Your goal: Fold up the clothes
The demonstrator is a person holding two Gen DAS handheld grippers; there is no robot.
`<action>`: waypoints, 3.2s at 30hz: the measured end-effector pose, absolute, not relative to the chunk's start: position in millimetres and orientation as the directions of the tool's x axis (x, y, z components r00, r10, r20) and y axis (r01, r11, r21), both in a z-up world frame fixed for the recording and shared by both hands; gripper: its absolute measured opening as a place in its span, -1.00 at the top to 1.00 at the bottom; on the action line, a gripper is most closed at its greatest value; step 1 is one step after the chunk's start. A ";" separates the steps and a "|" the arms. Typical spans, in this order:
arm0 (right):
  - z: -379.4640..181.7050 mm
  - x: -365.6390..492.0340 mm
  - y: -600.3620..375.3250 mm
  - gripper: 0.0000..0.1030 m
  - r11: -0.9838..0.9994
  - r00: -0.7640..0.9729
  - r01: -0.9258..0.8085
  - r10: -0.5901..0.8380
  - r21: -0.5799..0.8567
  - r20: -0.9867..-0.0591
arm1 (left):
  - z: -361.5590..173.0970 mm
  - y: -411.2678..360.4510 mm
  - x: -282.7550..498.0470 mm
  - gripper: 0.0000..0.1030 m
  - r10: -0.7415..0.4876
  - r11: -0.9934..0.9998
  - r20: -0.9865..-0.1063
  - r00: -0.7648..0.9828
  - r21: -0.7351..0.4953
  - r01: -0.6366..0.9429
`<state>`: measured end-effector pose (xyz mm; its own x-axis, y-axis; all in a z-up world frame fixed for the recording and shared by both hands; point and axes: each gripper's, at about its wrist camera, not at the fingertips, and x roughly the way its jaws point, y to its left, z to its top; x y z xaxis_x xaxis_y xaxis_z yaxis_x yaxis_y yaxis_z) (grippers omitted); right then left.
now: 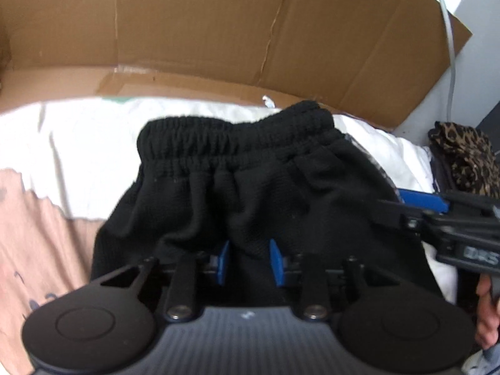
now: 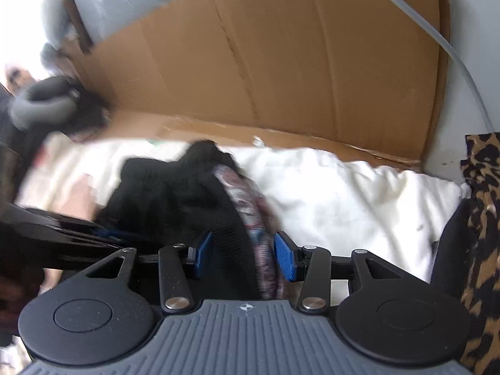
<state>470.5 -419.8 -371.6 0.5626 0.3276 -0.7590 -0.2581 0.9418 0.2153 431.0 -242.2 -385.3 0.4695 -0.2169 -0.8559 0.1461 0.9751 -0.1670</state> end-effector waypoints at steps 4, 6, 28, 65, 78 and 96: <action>-379.4 476.4 -435.8 0.02 0.945 0.552 -0.174 0.326 0.276 -0.768 | -376.4 -238.1 429.6 0.40 -0.202 0.977 -0.866 0.458 -0.146 0.156; -377.4 474.4 -441.0 0.02 0.935 0.557 -0.168 0.352 0.313 -0.752 | -375.9 -229.0 430.7 0.42 -0.174 0.983 -0.879 0.445 -0.131 0.126; -375.9 487.8 -458.6 0.05 0.859 0.576 -0.125 0.470 0.496 -0.669 | -346.6 -178.4 457.9 0.47 0.019 0.999 -0.917 0.398 0.000 -0.048; -384.5 520.0 -425.3 0.83 0.877 0.471 -0.134 0.465 0.461 -0.749 | -378.2 -173.9 475.2 0.29 -0.160 0.987 -0.869 0.467 -0.154 0.051; -311.5 418.6 -468.6 0.05 0.888 0.541 -0.127 0.436 0.443 -0.719 | -327.6 -133.1 441.9 0.07 -0.230 0.970 -0.858 0.459 -0.243 0.031; -274.8 276.8 -507.0 -0.31 0.874 0.562 -0.030 0.417 0.486 -0.715 | -256.4 -80.8 295.9 -0.17 -0.256 0.967 -0.855 0.451 -0.222 0.128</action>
<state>276.8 -507.0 -274.8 0.5618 0.4166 -0.7147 -0.0298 0.8736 0.4858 295.9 -80.8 -256.4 0.4510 -0.2560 -0.8550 0.1276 0.9666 -0.2222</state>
